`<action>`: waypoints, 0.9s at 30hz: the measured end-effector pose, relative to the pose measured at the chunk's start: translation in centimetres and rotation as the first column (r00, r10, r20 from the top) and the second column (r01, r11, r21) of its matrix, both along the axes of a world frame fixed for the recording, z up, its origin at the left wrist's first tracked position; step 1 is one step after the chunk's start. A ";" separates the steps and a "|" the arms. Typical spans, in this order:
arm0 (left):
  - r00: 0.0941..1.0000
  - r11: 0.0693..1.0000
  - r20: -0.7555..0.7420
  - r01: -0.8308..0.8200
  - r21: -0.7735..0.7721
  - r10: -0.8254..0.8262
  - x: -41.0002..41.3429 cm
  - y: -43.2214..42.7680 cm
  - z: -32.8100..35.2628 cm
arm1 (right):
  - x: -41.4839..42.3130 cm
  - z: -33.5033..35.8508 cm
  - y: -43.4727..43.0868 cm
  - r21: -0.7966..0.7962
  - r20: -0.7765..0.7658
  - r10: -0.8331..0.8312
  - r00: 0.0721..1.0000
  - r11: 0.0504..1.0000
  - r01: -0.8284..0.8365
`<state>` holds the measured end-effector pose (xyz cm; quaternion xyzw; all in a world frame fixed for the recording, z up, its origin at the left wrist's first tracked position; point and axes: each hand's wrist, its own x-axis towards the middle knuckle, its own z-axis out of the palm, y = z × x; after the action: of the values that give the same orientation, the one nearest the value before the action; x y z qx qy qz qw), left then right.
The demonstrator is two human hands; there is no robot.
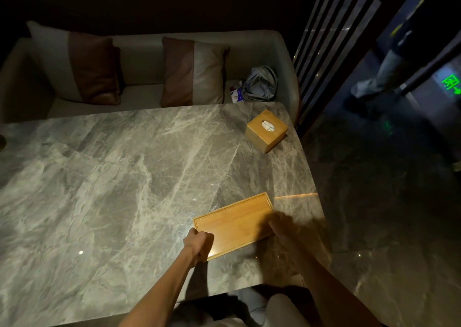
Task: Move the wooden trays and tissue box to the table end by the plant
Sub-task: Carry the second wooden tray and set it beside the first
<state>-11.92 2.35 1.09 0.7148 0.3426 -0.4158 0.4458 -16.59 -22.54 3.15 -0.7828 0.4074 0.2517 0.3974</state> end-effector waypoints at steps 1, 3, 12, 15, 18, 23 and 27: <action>1.000 1.000 0.008 -0.016 -0.007 0.016 0.2 0.3 0.2 | 0.3 0.2 0.1 -0.013 0.014 -0.055 0.998 0.998 0.055; 0.998 0.998 0.040 -0.048 -0.030 0.049 0.8 1.1 0.6 | 1.1 0.7 0.5 -0.049 0.046 -0.062 0.997 0.997 0.064; 0.945 0.981 0.265 -0.173 -0.087 0.190 8.3 9.8 4.4 | 11.2 5.6 8.4 0.003 0.169 0.085 0.982 0.996 -0.087; 0.897 0.967 0.364 -0.250 -0.050 0.251 10.6 16.2 7.1 | 16.3 6.8 14.7 -0.007 0.244 0.203 0.948 0.978 -0.207; 0.821 0.929 0.457 -0.370 -0.029 0.341 11.6 24.4 9.5 | 21.4 7.9 23.1 -0.038 0.297 0.333 0.895 0.941 -0.337; 0.722 0.831 0.486 -0.556 -0.019 0.494 10.4 39.6 10.5 | 27.2 7.4 40.3 -0.117 0.382 0.525 0.761 0.844 -0.523; 0.637 0.719 0.453 -0.695 -0.012 0.624 7.6 50.4 9.2 | 29.1 5.3 55.0 -0.082 0.346 0.628 0.698 0.761 -0.644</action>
<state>-4.35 52.79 10.28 0.6459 0.5071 -0.0277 0.5700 12.48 32.44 8.50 -0.8977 0.0282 0.2378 0.3698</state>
